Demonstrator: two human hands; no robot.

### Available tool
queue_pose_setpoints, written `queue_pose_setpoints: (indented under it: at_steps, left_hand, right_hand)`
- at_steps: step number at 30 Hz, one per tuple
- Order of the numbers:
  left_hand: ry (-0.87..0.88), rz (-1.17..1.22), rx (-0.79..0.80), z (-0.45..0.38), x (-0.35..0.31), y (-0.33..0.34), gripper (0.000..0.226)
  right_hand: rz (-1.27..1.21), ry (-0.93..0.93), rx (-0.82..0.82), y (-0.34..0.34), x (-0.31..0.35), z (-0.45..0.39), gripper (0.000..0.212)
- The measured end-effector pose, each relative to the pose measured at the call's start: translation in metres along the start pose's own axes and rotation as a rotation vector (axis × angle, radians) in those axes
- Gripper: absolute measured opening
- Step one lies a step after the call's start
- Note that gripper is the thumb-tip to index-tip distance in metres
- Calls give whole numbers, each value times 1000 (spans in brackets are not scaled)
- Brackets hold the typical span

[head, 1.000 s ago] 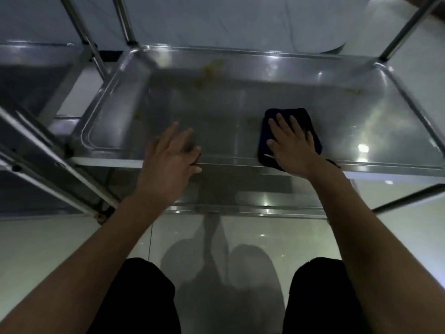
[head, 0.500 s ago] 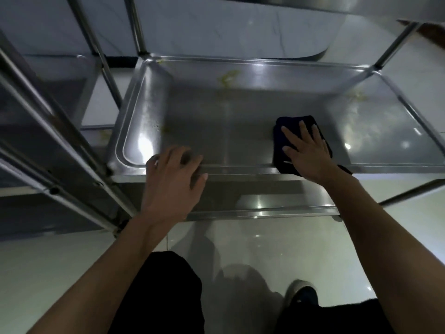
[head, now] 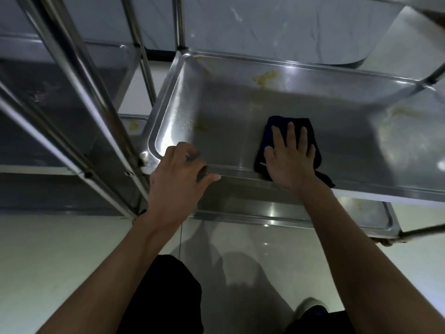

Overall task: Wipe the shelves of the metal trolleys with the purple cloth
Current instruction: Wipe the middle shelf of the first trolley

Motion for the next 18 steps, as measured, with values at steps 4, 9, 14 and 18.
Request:
queue_pose_setpoints:
  at_steps: [4,9,14,18]
  left_hand:
    - [79,-1,27,5,-6,-7,38]
    - [98,-186,153,19,1,-14,44]
    - [119,-262,244,31,7,-4,56]
    - [34,6,146,29,20,-18,49]
  right_hand:
    - [-118,-24,-19,2,12,-1,59]
    - [-62,-87,3,-3,-7,5,58]
    - [-18,-119,85,13,24,-8,59]
    - [-40,-212,93,22,62,-19,58]
Point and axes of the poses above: each hand's wrist, its own z-axis away from the middle knuckle, its own y-axis out of the palm, x = y × z, the point moved 9 cm from there along -z, towards the middle knuckle, and after that the axes turned 6 degrees about -y, right-handed, at the moved point
